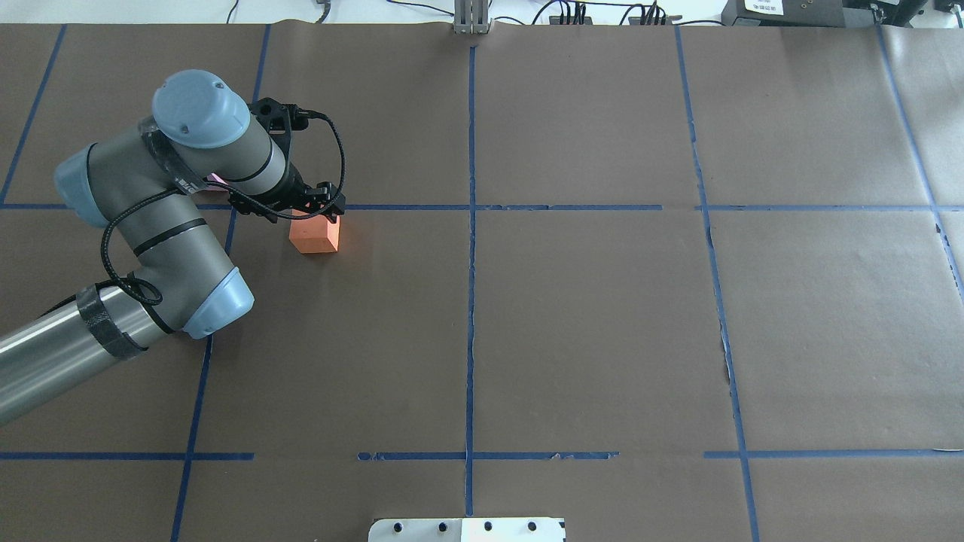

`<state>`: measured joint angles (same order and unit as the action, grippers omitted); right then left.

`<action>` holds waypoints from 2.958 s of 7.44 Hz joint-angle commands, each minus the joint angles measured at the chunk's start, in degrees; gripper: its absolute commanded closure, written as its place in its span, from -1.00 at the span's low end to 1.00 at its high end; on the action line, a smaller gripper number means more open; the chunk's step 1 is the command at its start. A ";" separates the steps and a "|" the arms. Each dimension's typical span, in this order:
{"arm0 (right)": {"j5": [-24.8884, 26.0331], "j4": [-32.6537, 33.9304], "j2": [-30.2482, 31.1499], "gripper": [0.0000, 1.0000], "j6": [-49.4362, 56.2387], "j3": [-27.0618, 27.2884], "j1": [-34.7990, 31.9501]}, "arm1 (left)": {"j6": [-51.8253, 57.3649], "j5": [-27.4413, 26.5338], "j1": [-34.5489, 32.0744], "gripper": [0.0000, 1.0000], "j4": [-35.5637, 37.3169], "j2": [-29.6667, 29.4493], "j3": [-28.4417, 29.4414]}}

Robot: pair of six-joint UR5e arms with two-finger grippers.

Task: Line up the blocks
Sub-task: 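Reach the left gripper down over the orange cube and close on it, then lift the orange cube with the left gripper, then carry the orange cube toward the gap between pink and purple cubes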

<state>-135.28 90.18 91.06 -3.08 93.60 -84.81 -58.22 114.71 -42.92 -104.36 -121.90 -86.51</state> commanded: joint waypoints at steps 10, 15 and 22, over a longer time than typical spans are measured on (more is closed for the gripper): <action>0.01 0.00 0.00 -1.00 0.00 0.00 0.00 | 0.03 0.07 0.47 -0.36 -3.65 -0.97 4.60; 0.01 0.00 0.00 -1.00 0.00 0.00 0.00 | 0.21 1.65 -2.68 0.48 -2.61 -0.89 1.63; 0.01 0.09 0.00 -1.00 0.00 0.00 0.00 | 18.23 11.41 -15.00 0.38 3.64 13.79 -9.38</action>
<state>-135.27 90.21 91.05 -3.08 93.60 -84.82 -41.24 125.39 -57.43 -100.63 -109.41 -96.14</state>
